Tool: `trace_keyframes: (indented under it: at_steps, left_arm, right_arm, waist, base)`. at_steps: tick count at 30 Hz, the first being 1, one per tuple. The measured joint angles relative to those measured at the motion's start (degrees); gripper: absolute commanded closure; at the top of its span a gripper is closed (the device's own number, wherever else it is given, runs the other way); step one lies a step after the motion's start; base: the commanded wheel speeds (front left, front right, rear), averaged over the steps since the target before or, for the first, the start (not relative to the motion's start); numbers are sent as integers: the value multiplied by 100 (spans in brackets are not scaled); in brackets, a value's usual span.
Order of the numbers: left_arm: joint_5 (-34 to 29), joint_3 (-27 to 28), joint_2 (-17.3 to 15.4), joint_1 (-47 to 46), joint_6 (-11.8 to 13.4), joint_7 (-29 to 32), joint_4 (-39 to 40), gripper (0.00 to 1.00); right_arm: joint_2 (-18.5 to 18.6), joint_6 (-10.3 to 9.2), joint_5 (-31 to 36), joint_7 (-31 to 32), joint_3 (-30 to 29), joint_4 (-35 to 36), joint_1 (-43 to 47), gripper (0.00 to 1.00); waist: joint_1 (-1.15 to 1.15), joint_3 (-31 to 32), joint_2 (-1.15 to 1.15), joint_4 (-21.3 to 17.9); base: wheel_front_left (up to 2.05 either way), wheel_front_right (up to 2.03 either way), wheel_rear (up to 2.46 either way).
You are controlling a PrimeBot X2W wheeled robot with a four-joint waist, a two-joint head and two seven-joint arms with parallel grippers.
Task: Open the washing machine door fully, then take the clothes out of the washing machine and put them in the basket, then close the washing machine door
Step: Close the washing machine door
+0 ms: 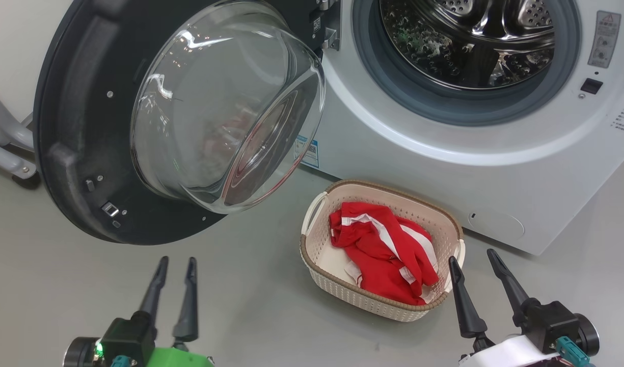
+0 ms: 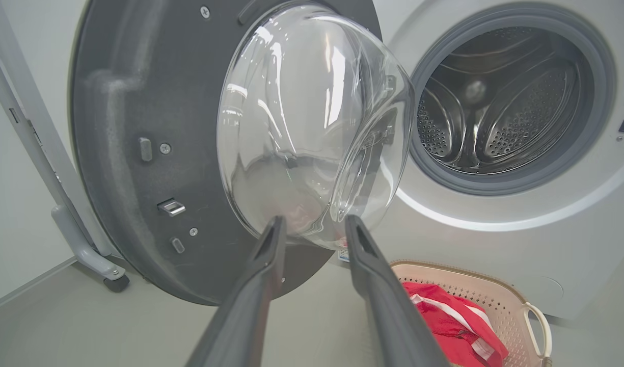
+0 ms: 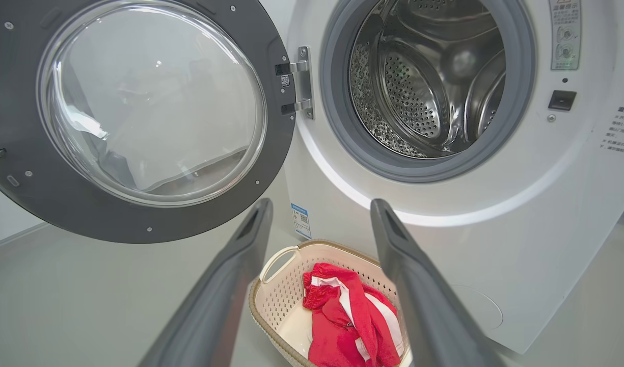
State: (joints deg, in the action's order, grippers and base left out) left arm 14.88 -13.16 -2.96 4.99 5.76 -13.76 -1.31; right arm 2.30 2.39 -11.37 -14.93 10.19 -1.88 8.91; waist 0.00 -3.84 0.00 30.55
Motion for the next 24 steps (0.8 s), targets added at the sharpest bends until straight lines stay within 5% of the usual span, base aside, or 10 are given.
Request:
trace_keyframes:
  at_steps: [4, 8, 16, 24]
  left_arm:
    - [203, -15, 4, 1, -10, -1, 21, 100]
    - [949, -82, 12, -1, -363, -47, 258, 100]
    - [4041, -613, 7, 112, -1239, -68, 1406, 100]
    - [6238, -1061, 5, 697, -1270, -68, 3321, 100]
  right_arm:
    - [0, 0, 0, 0, -8, -4, -5, 0]
    - [0, 0, 0, 0, -9, -5, -8, 0]
    - [-1, 2, 16, 0, -4, -29, -21, 0]
    - [0, 7, 42, 0, -16, -40, -21, 0]
  waist:
    - [0, 1, 0, 0]
    - [0, 5, 0, 2]
    - [0, 21, 0, 2]
    - [0, 27, 0, -9]
  base:
    - [0, 0, 0]
    - [0, 0, 0]
    - [0, 0, 0]
    - [0, 0, 0]
